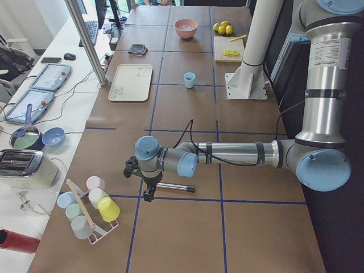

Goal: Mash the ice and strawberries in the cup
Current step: 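Open the left gripper to lay the rod down and raise it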

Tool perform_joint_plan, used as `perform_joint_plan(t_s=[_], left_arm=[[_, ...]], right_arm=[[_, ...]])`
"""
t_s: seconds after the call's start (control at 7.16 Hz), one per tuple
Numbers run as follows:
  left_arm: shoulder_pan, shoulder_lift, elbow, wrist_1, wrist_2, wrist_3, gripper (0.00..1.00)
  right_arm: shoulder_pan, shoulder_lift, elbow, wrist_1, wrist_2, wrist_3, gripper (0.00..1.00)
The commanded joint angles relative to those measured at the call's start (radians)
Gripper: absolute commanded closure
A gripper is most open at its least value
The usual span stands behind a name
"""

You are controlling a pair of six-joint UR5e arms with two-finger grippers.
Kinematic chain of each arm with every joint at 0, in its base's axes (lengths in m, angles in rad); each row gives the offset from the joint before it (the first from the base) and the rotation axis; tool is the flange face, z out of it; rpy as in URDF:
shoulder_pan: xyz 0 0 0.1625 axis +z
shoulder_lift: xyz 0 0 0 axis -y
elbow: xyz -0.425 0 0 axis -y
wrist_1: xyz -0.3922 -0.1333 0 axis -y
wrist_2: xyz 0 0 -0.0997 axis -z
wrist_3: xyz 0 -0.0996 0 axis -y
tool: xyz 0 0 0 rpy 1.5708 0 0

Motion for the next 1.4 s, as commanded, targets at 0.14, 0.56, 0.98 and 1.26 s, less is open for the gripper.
perform_joint_plan(t_s=[0.14,0.56,0.98,1.26], left_arm=[[-0.074,-0.014,-0.011,0.144,-0.061,0.045,0.00],[-0.153,-0.011,-0.017,0.147,-0.058,-0.028,0.00],[-0.154,-0.003,-0.016,0.141,-0.057,-0.030,0.00],[-0.154,0.000,-0.016,0.141,-0.057,-0.030,0.00]], right_arm=[[0.000,-0.001,-0.027,-0.008,0.009,0.002,0.01],[0.000,-0.001,-0.033,-0.011,0.011,0.004,0.01],[0.001,-0.010,-0.059,-0.009,0.012,0.002,0.01],[0.012,0.010,-0.048,-0.091,0.044,0.007,0.01]])
